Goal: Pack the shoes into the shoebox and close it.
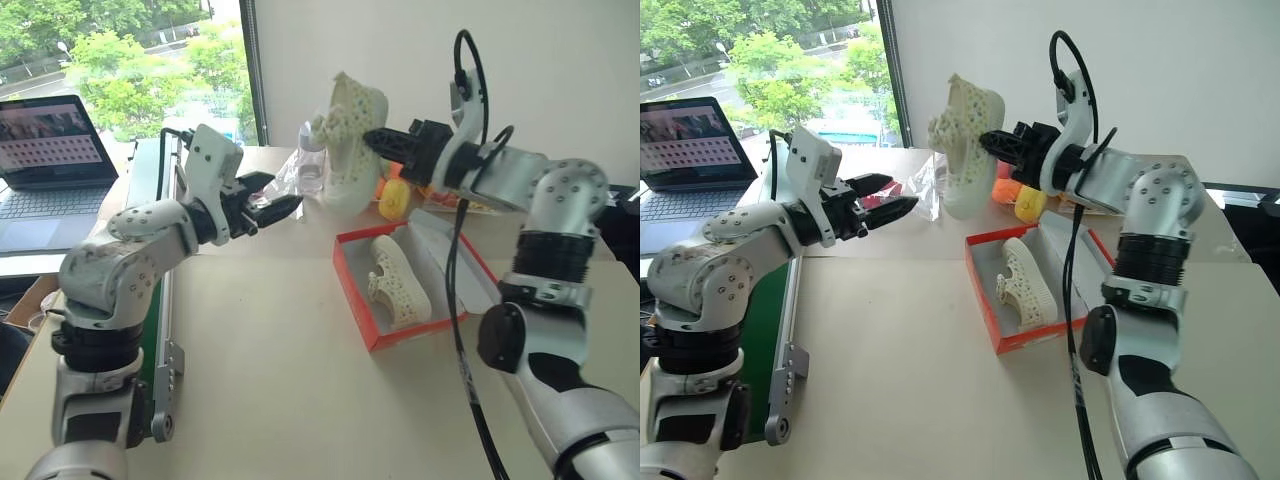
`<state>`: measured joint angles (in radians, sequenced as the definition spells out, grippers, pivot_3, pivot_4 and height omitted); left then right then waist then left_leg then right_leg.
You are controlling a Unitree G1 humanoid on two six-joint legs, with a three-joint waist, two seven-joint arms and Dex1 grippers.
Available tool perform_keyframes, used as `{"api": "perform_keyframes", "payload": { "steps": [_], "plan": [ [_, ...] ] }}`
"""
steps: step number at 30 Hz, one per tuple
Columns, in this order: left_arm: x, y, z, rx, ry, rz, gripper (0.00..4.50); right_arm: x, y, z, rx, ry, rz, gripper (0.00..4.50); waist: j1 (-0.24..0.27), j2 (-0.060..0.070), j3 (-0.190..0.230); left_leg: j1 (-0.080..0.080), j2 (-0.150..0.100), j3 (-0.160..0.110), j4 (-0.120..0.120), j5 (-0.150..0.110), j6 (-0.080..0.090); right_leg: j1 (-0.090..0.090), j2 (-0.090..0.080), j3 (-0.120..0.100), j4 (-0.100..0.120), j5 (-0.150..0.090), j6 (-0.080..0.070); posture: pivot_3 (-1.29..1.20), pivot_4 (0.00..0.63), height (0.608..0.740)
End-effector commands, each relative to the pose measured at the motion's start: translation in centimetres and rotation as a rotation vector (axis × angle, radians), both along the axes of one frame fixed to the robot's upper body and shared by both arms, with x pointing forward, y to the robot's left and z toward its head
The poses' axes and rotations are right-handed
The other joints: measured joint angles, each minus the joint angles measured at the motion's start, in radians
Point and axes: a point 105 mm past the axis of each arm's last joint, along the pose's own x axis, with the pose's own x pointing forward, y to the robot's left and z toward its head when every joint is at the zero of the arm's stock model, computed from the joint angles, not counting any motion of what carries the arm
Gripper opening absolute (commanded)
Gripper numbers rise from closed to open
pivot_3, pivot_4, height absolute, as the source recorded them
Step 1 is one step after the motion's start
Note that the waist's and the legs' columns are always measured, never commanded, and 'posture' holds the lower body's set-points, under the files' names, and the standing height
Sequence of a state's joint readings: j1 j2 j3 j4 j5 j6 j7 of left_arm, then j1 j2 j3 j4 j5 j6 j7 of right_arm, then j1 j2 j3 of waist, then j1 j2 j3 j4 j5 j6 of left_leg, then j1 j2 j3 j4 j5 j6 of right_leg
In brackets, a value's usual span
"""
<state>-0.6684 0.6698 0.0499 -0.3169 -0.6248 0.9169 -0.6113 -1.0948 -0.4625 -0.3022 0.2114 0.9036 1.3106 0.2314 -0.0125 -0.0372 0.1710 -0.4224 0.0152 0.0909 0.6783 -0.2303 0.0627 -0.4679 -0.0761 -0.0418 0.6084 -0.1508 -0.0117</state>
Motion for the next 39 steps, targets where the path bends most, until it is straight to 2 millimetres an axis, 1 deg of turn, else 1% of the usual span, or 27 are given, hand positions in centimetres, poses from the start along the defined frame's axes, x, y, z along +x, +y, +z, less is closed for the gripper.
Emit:
{"api": "perform_keyframes", "payload": {
  "steps": [1, 4, 7, 11, 17, 22, 29, 31, 33, 35, 37, 39],
  "plan": [
    [-1.5, -1.0, -0.2, 0.086, -0.027, -0.133, 3.44, -1.7, -0.7, 0.1, -0.123, -0.033, 0.049, 0.59, 0.0, 0.0, 0.0, 0.0, 0.0, 0.0, 0.0, 0.0, 0.0, 0.0, 0.0, 0.0, 0.0, 0.0, 0.0, 0.0, 0.15, 0.74],
    [-1.6, -1.1, -0.8, 0.109, -0.015, -0.16, 3.44, -2.3, -1.2, -1.6, -0.186, 0.015, 0.07, 0.59, -0.002, 0.0, 0.0, 0.0, 0.0, 0.001, 0.001, 0.0, 0.001, 0.0, 0.0, 0.001, -0.005, -0.003, 0.005, 0.0, 0.15, 0.74],
    [-1.5, -1.3, -1.2, 0.123, -0.02, -0.159, 3.44, -3.0, -1.8, -4.5, -0.216, 0.102, 0.091, 0.59, -0.002, 0.0, 0.0, 0.001, 0.0, 0.001, 0.001, 0.0, 0.001, 0.0, 0.0, 0.002, -0.004, -0.003, 0.005, 0.0, 0.15, 0.74],
    [-1.5, -1.3, -1.4, 0.123, -0.026, -0.15, 3.44, -3.2, -2.4, -7.1, -0.249, 0.162, 0.083, 0.59, 0.0, 0.0, 0.0, 0.001, 0.0, 0.001, 0.002, 0.0, 0.0, 0.001, 0.0, 0.002, -0.003, -0.003, 0.005, 0.0, 0.15, 0.74],
    [-1.6, -1.1, -1.3, 0.123, -0.034, -0.13, 3.44, -3.4, -2.2, -8.8, -0.246, 0.192, 0.106, 0.59, 0.0, 0.0, 0.0, 0.001, 0.0, 0.001, 0.003, 0.0, 0.0, 0.001, 0.0, 0.002, -0.003, -0.003, 0.005, 0.0, 0.15, 0.74],
    [-1.4, -0.8, -1.3, 0.125, -0.034, -0.111, 3.44, -3.0, -2.2, -10.5, -0.226, 0.234, 0.121, 0.59, 0.0, 0.0, 0.0, 0.002, 0.0, 0.001, 0.003, 0.0, 0.0, 0.001, 0.0, 0.002, -0.002, -0.004, 0.007, 0.0, 0.15, 0.74],
    [-1.2, -0.5, -1.3, 0.129, -0.039, -0.092, 3.44, -2.3, -2.0, -12.9, -0.284, 0.267, 0.148, 0.59, 0.001, 0.0, 0.0, 0.002, 0.0, 0.001, 0.004, 0.0, 0.0, 0.001, 0.0, 0.002, -0.001, -0.004, 0.007, 0.0, 0.15, 0.74],
    [-1.2, -0.6, -1.4, 0.129, -0.039, -0.092, 3.44, -2.3, -1.8, -13.8, -0.298, 0.288, 0.177, 0.59, 0.001, 0.0, 0.0, 0.003, 0.0, 0.001, 0.004, 0.0, 0.0, 0.002, 0.0, 0.002, -0.001, -0.004, 0.007, 0.0, 0.15, 0.74],
    [-1.3, -0.6, -1.4, 0.13, -0.039, -0.09, 3.44, -2.2, -2.0, -15.0, -0.337, 0.303, 0.182, 0.59, 0.0, 0.0, 0.0, 0.005, 0.0, 0.001, 0.004, 0.0, 0.0, 0.004, 0.0, 0.002, -0.001, -0.004, 0.007, 0.0, 0.15, 0.74],
    [-1.3, -0.5, -1.5, 0.132, -0.041, -0.084, 3.44, -1.6, -2.7, -16.0, -0.426, 0.295, 0.162, 0.59, 0.0, 0.0, 0.0, 0.008, 0.0, 0.001, 0.004, 0.0, 0.001, 0.007, 0.0, 0.002, -0.002, -0.005, 0.008, 0.0, 0.15, 0.74],
    [-1.4, -0.5, -1.5, 0.13, -0.041, -0.08, 3.44, -0.9, -3.5, -16.3, -0.536, 0.258, 0.136, 0.59, 0.0, 0.0, 0.0, 0.009, 0.0, 0.001, 0.004, 0.0, 0.0, 0.008, 0.0, 0.002, -0.002, -0.005, 0.008, 0.0, 0.15, 0.74],
    [-1.6, -0.4, -1.5, 0.129, -0.042, -0.077, 3.44, -0.4, -4.0, -16.2, -0.628, 0.21, 0.125, 0.59, 0.001, 0.0, 0.0, 0.01, 0.0, 0.001, 0.004, 0.0, 0.0, 0.008, 0.0, 0.002, -0.001, -0.005, 0.008, 0.0, 0.15, 0.74]
  ]
}}
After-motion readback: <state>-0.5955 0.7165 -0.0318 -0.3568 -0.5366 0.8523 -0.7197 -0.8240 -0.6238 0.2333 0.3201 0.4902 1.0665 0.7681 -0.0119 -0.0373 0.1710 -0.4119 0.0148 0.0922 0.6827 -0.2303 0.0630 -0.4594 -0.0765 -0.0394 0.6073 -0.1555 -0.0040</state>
